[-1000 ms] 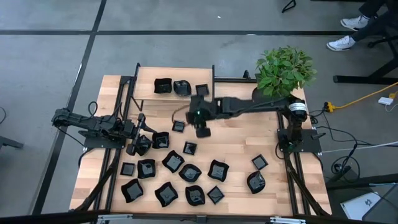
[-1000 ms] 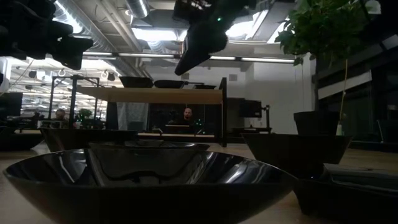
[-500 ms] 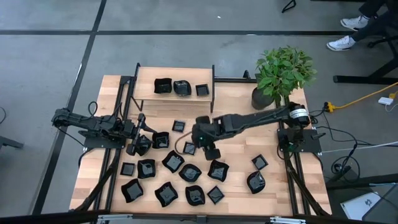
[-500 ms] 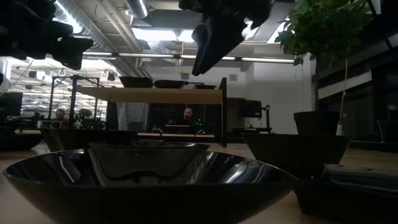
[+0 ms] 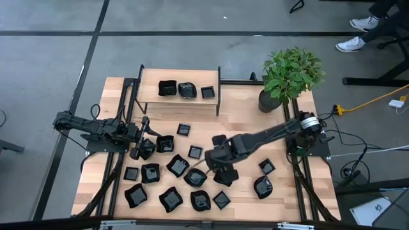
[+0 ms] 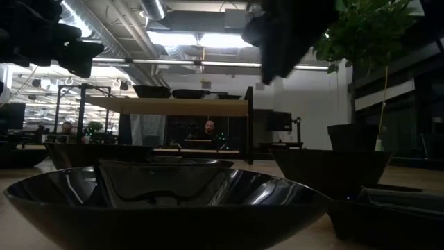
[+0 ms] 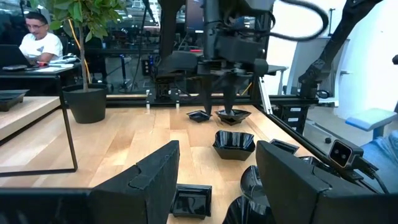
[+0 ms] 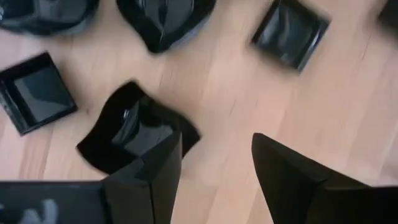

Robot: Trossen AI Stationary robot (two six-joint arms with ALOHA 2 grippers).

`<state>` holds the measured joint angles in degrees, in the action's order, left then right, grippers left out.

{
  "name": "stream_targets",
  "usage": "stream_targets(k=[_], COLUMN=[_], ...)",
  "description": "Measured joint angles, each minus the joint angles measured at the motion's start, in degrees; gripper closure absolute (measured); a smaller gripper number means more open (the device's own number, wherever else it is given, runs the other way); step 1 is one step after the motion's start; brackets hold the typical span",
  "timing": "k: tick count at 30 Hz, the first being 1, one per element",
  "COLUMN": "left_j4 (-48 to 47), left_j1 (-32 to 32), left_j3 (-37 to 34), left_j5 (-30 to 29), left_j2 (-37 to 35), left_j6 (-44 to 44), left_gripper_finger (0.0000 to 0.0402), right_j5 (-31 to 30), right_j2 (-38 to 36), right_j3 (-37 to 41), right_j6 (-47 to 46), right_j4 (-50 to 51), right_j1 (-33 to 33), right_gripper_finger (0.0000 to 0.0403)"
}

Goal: Pick & Place Mini shaped plates
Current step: Stack the square plate on top of the square plate on the shelf

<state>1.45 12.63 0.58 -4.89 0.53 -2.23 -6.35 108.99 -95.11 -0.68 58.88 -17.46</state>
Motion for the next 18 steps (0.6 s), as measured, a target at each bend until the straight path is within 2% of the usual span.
stream_targets(k=[11, 18], left_j4=[0.0, 0.0], left_j1=[0.0, 0.0], left_j3=[0.0, 0.0], left_j5=[0.0, 0.0], left_j2=[0.0, 0.0], left_j6=[0.0, 0.0], left_gripper_finger=[0.0194, 0.0194], right_j5=[-9.4, -10.8], right_j2=[0.0, 0.0], right_j3=[0.0, 0.0], right_j6=[-21.4, -35.5], right_j4=[17.7, 24.6], right_j1=[-7.0, -12.2], right_gripper_finger=[0.0208, 0.0208])
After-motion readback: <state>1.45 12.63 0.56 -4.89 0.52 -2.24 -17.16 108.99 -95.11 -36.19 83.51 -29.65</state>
